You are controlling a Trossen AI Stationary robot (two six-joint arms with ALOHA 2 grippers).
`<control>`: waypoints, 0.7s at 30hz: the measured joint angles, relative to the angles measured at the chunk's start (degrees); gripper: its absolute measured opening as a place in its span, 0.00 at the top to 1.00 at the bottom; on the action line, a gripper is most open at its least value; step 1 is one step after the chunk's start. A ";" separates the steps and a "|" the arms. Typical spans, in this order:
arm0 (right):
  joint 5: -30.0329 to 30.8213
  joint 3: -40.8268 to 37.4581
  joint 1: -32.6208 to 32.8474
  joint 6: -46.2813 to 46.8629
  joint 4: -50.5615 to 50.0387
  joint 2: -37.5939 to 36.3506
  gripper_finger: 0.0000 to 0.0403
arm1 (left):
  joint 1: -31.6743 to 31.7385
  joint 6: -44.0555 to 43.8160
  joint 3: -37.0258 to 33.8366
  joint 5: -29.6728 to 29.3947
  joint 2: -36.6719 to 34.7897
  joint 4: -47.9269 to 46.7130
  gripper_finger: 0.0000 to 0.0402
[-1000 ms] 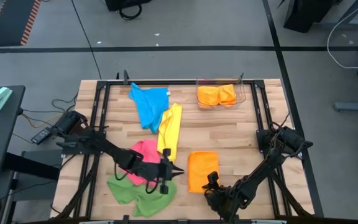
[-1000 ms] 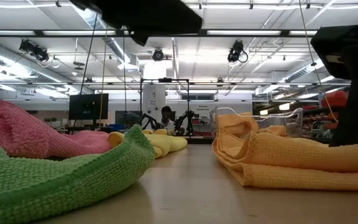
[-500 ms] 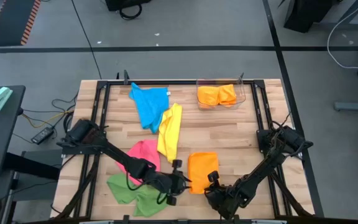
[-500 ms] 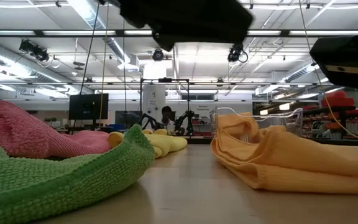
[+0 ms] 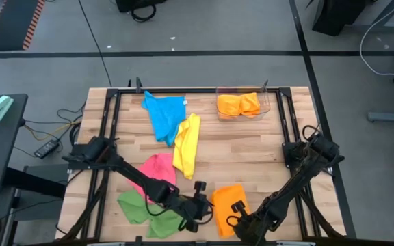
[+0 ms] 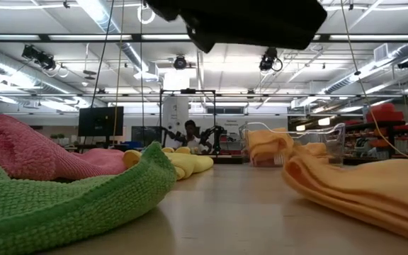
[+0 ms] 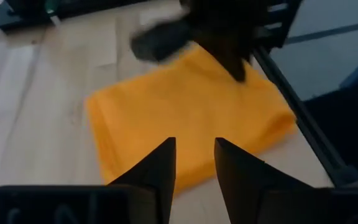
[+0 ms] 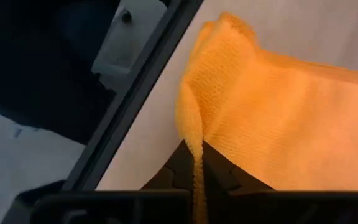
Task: Fold microfiber towels
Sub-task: Fold the orange microfiber cloth
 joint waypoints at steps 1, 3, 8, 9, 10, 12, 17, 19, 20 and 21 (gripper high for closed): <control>-0.04 -0.05 0.15 0.78 -0.87 -0.80 0.97 | -0.39 0.00 -0.01 0.01 0.00 -0.14 0.71; -0.03 -0.09 0.06 2.17 -1.79 -2.65 0.97 | -1.24 -0.37 0.01 0.00 0.00 -0.48 0.72; 1.79 0.00 -0.40 4.45 -6.01 -6.81 0.97 | -1.86 -1.78 -0.08 -0.55 1.41 1.13 0.72; 1.93 -0.01 -0.72 4.69 -7.02 -7.14 0.97 | -1.73 -1.89 0.13 -0.75 2.21 2.95 0.72; 1.95 -0.02 -1.11 4.77 -7.30 -7.29 0.97 | -1.67 -1.76 0.08 -1.57 2.57 3.11 0.72; 1.95 -0.03 -1.89 4.83 -8.59 -7.28 0.97 | -1.56 -1.93 -0.11 -2.60 3.76 4.52 0.72; 2.23 -0.32 -3.77 5.20 -9.12 -7.12 0.97 | -1.24 -1.64 -0.05 -2.90 4.03 3.98 0.73; 2.68 -1.03 -4.59 5.27 -9.42 -7.10 0.97 | -1.33 -1.46 -0.04 -2.95 3.71 3.91 0.73; 3.04 -1.46 -4.90 5.51 -9.50 -7.10 0.97 | -1.46 -1.44 -0.04 -2.95 3.65 4.32 0.73; 3.67 -1.79 -5.28 5.71 -10.04 -7.10 0.97 | -1.68 -1.42 -0.03 -2.95 3.47 4.34 0.73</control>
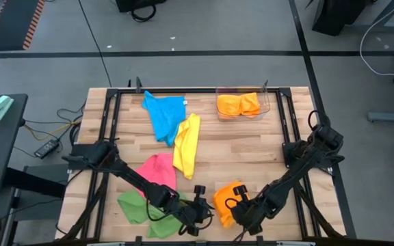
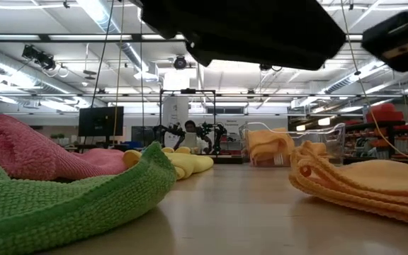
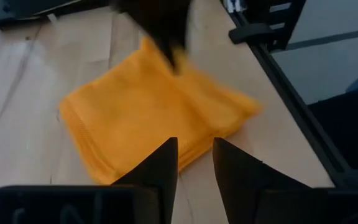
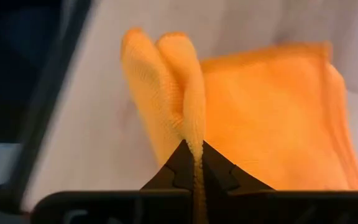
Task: Fold microfiber towels
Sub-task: Fold the orange microfiber cloth
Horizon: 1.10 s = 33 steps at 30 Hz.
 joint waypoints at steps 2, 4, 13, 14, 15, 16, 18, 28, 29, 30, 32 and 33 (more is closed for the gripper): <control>0.93 -0.72 -0.80 0.70 -0.59 0.00 0.97 | -0.36 -0.01 -0.01 0.03 -0.36 -0.25 0.73; 1.56 -1.19 -1.65 0.92 -1.11 0.02 0.97 | -0.79 0.04 0.01 0.09 -0.57 -0.34 0.74; 1.61 -1.20 -2.87 0.84 -3.00 -3.26 0.97 | -1.69 0.24 -0.01 0.12 -1.13 -0.42 0.76; 1.65 -1.20 -2.89 0.82 -3.11 -3.87 0.97 | -1.69 0.53 -0.01 0.12 -1.13 -0.45 0.76; 1.80 -1.18 -2.86 0.81 -3.06 -4.55 0.97 | -1.68 0.70 -0.01 0.11 -1.13 -0.50 0.76; 2.00 -1.18 -2.84 0.51 -3.00 -5.02 0.97 | -1.68 0.74 -0.01 0.11 -1.13 -0.46 0.76; 2.24 -1.18 -3.26 -0.56 -2.98 -5.40 0.97 | -1.61 0.72 -0.01 0.11 -1.13 -0.51 0.77; -4.83 -4.39 -10.37 -7.05 2.51 -5.38 0.96 | -1.54 0.61 -0.01 0.11 -1.13 -0.65 0.78; -6.48 -4.80 -11.34 -7.51 2.99 -5.35 0.96 | -1.54 0.59 -0.01 0.11 -1.13 -0.66 0.78; -8.35 -5.17 -12.37 -7.90 3.67 -5.35 0.96 | -1.54 0.59 -0.01 0.11 -1.13 -0.64 0.78; -11.67 -5.78 -14.60 -8.03 5.33 -5.35 0.96 | -1.54 0.59 -0.01 0.11 -1.13 -0.66 0.79; -13.51 -6.19 -15.78 -7.95 5.61 -5.38 0.96 | -1.54 0.59 -0.01 0.11 -1.13 -0.69 0.79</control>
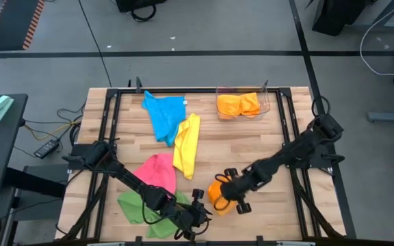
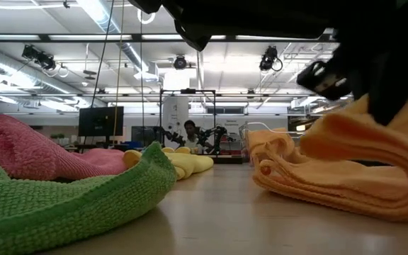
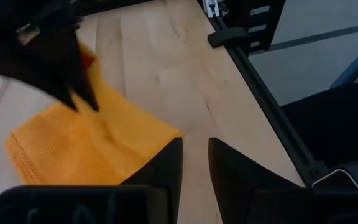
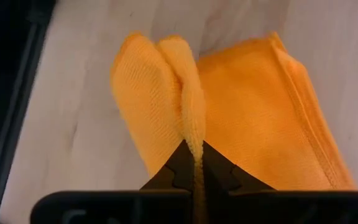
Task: Fold microfiber towels
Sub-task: Fold the orange microfiber cloth
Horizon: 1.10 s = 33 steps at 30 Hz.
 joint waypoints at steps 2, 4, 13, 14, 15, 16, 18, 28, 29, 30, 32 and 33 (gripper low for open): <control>-3.24 -0.65 -1.99 0.19 -0.11 0.07 0.97 | 0.00 -0.02 0.00 0.00 0.00 -0.02 0.80; -3.82 -0.71 -3.04 0.16 0.24 0.06 0.97 | 0.00 -0.02 0.00 0.00 0.00 -0.06 0.79; -2.95 -0.71 -5.31 1.30 -0.39 -3.57 0.97 | 1.38 -3.92 0.00 -0.08 0.00 -3.57 0.80; -2.38 -0.71 -5.28 1.30 -0.85 -4.09 0.97 | 1.42 -3.97 0.00 -0.11 0.00 -3.54 0.80; -2.07 -0.71 -5.22 1.20 -1.37 -4.43 0.97 | 1.46 -3.96 0.00 -0.17 0.00 -3.49 0.80; -1.75 -0.69 -5.43 0.93 -1.69 -4.52 0.97 | 1.45 -3.93 0.00 -0.17 0.00 -3.49 0.80; -1.61 -1.25 -5.98 0.59 -1.43 -4.31 0.97 | 1.36 -3.93 0.00 -0.10 0.00 -3.51 0.80; -4.74 -9.73 -11.71 4.46 8.06 -3.52 0.97 | 1.33 -3.73 0.00 0.00 0.02 -3.34 0.81; -4.72 -10.07 -12.33 4.89 8.69 -3.52 0.97 | 1.33 -3.71 0.00 0.00 0.02 -3.36 0.81; -4.73 -10.28 -12.89 5.34 9.12 -3.52 0.97 | 1.33 -3.69 0.00 0.00 0.02 -3.38 0.80; -5.40 -10.55 -13.87 5.97 9.56 -3.52 0.97 | 1.31 -3.69 0.00 0.00 0.02 -3.38 0.80; -5.82 -10.55 -14.26 6.04 9.95 -3.52 0.97 | 1.31 -3.69 0.00 0.02 0.02 -3.38 0.80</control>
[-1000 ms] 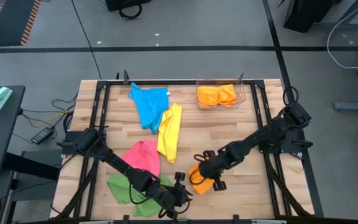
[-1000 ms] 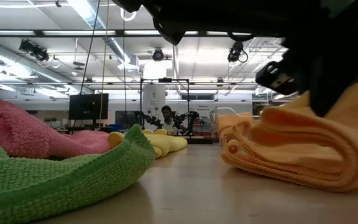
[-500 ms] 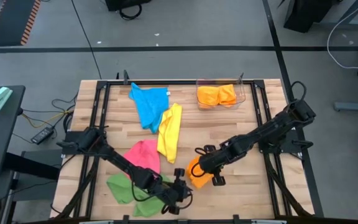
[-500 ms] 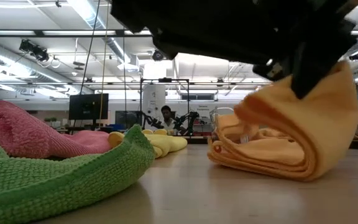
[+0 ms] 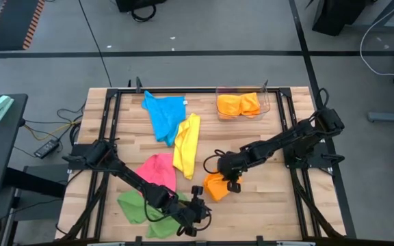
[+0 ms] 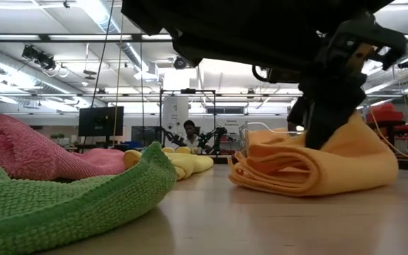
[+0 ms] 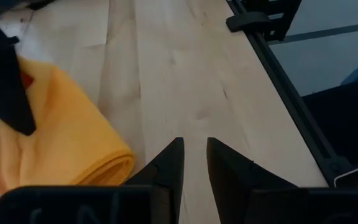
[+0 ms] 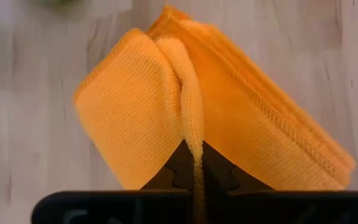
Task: Fold microfiber towels
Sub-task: Fold the orange microfiber cloth
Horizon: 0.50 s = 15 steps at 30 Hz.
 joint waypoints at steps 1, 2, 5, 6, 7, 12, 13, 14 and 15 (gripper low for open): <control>-0.22 0.00 -0.30 0.05 0.67 0.00 0.97 | -0.02 0.00 0.00 0.01 0.00 -0.01 0.81; -0.24 0.00 -0.52 0.43 1.09 0.00 0.97 | -0.02 0.00 0.00 0.01 0.00 -0.02 0.81; -0.63 0.00 -1.29 1.42 1.13 0.00 0.97 | -0.02 0.00 0.00 -0.02 0.00 -0.02 0.82; -0.65 0.00 -1.47 1.43 0.99 0.00 0.97 | -0.02 0.00 0.00 -0.02 0.00 -0.04 0.82; -0.63 0.00 -1.52 1.44 0.83 0.00 0.96 | -0.02 0.00 0.00 -0.02 0.00 -0.04 0.82; 0.49 0.00 -1.32 0.94 0.74 0.00 0.91 | -0.02 0.00 0.00 -0.02 0.00 -0.04 0.81; 1.57 0.00 -1.19 0.85 0.75 0.00 0.89 | -0.02 0.00 0.00 -0.02 0.00 -0.04 0.81; 2.62 0.00 -1.04 0.83 0.75 0.00 0.87 | -0.02 0.00 0.00 -0.02 0.00 -0.04 0.82; 3.48 0.00 -0.90 0.83 0.74 0.00 0.85 | -0.02 0.00 0.00 -0.02 0.00 -0.04 0.82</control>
